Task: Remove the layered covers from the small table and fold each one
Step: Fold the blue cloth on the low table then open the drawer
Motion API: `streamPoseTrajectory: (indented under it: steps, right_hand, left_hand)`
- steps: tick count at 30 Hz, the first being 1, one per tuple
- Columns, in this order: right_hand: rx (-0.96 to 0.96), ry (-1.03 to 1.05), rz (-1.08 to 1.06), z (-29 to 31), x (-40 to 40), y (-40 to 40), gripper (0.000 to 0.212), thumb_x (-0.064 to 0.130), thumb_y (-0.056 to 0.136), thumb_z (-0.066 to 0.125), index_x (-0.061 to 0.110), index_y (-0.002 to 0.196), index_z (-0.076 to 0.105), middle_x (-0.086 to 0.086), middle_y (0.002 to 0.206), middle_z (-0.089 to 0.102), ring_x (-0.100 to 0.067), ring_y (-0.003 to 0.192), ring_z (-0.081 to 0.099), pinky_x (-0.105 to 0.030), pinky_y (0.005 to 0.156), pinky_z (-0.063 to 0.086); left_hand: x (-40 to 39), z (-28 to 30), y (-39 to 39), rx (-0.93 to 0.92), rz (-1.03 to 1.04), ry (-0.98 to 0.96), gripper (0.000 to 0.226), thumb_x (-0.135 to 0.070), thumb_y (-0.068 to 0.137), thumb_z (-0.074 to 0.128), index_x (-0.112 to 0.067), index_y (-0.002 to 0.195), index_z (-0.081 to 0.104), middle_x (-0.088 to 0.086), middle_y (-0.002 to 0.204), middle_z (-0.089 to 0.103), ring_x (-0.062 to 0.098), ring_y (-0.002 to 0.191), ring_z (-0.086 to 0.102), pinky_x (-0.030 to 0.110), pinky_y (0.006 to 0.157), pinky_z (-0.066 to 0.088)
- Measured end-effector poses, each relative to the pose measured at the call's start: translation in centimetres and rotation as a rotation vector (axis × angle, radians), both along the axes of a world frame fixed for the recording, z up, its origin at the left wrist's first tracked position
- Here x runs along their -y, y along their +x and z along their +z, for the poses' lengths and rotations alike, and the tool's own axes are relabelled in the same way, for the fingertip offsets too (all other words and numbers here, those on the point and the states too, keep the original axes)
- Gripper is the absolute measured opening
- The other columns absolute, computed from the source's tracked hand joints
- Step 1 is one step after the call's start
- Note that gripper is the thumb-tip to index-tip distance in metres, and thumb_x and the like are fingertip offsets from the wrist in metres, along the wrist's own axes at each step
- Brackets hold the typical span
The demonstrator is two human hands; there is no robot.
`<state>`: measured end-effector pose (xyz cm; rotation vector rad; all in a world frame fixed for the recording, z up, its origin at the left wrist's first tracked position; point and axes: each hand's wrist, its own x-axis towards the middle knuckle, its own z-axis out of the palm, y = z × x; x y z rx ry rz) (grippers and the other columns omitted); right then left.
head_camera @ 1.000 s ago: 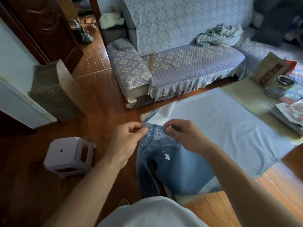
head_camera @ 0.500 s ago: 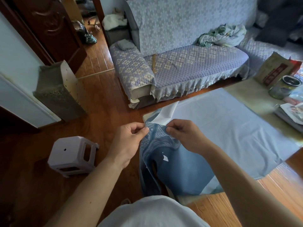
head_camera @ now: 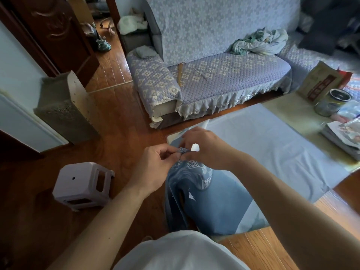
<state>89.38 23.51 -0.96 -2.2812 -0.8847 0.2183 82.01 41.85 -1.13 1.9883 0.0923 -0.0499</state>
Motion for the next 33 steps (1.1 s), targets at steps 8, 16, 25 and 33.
streamPoseTrajectory:
  steps: [8, 16, 25, 33]
  right_hand:
    - [0.034, 0.071, -0.199, 0.3, -0.9, 0.3, 0.019, 0.018, 0.09, 0.072, 0.011, 0.08, 0.059, 0.011, 0.071, 0.057, -0.004, 0.068, 0.051, -0.015, 0.062, 0.036]
    - [0.016, 0.029, -0.345, 0.2, -2.6, -0.2, 0.02, 0.024, 0.09, 0.071, 0.014, 0.078, 0.058, 0.004, 0.078, 0.064, -0.012, 0.069, 0.052, -0.027, 0.064, 0.041]
    - [0.002, 0.274, -0.645, 0.7, 1.3, 1.1, 0.03, 0.015, 0.087, 0.072, 0.026, 0.065, 0.055, 0.023, 0.061, 0.057, 0.004, 0.063, 0.051, -0.017, 0.064, 0.036]
    - [-0.033, 0.431, -0.842, 0.9, 2.9, 0.4, 0.032, 0.023, 0.079, 0.072, 0.001, 0.072, 0.051, -0.009, 0.065, 0.043, -0.017, 0.063, 0.04, -0.036, 0.062, 0.032]
  left_hand:
    - [1.8, -6.6, -1.8, -0.04, 0.272, -0.084, 0.041, -0.037, 0.083, 0.078, -0.026, 0.112, 0.052, -0.003, 0.107, 0.062, 0.009, 0.093, 0.063, 0.025, 0.08, 0.057]
    - [6.5, -14.9, -1.6, -0.673, 0.574, 0.062, 0.088, -0.055, 0.088, 0.068, -0.023, 0.157, 0.023, 0.015, 0.159, 0.026, 0.039, 0.146, 0.027, 0.051, 0.118, 0.022]
    - [-1.4, -27.4, -4.1, -0.543, 0.447, 0.356, 0.045, -0.04, 0.098, 0.054, -0.029, 0.141, 0.055, 0.003, 0.14, 0.057, 0.026, 0.129, 0.053, 0.043, 0.109, 0.044]
    - [-6.0, -29.1, -2.2, -0.565, 0.195, 0.362, 0.029, -0.021, 0.104, 0.047, -0.016, 0.121, 0.07, 0.013, 0.122, 0.07, 0.032, 0.106, 0.067, 0.036, 0.09, 0.053]
